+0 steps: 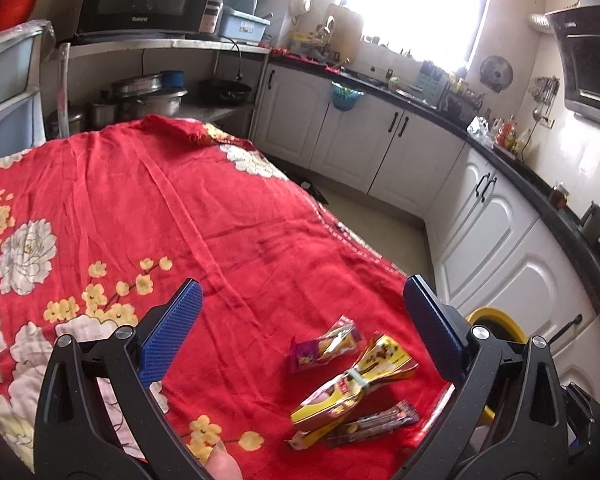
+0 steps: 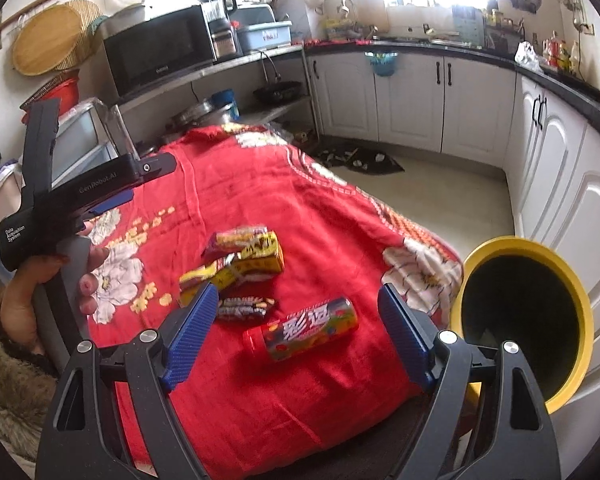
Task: Collect trash
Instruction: 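Move both tools back toward the remaining trash on the bed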
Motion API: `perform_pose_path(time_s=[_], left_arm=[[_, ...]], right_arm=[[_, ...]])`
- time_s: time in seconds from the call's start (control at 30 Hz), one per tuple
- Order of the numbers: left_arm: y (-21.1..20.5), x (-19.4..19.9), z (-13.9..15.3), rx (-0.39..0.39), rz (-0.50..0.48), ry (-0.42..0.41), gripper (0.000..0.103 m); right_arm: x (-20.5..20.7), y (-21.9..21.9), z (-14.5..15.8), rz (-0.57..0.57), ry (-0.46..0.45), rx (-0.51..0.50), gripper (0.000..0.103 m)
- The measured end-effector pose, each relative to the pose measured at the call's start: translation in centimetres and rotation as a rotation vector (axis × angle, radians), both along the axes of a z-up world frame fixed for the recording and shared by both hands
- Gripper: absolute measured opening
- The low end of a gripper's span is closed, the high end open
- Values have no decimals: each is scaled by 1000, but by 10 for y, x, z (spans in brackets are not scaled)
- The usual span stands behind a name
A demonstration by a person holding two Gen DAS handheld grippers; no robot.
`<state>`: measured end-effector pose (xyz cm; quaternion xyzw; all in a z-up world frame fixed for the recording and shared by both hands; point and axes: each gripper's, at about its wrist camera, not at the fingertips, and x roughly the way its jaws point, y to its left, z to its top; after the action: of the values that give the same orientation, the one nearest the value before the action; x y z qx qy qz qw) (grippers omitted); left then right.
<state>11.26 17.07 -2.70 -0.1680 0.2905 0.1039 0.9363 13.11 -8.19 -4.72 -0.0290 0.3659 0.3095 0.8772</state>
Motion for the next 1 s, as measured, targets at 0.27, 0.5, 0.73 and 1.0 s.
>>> perform_pose_path(time_s=[0.27, 0.5, 0.73, 1.0], left_arm=[[8, 9, -26, -9, -34, 77, 92], [5, 21, -44, -37, -98, 124, 92], [1, 37, -62, -61, -147, 186, 91], [-5, 47, -74, -94, -182, 224, 78]], right_arm=[[6, 2, -23, -10, 73, 1, 79], [14, 1, -38, -31, 134, 4, 79], [20, 5, -46, -33, 159, 1, 79], [31, 11, -56, -36, 204, 6, 73]])
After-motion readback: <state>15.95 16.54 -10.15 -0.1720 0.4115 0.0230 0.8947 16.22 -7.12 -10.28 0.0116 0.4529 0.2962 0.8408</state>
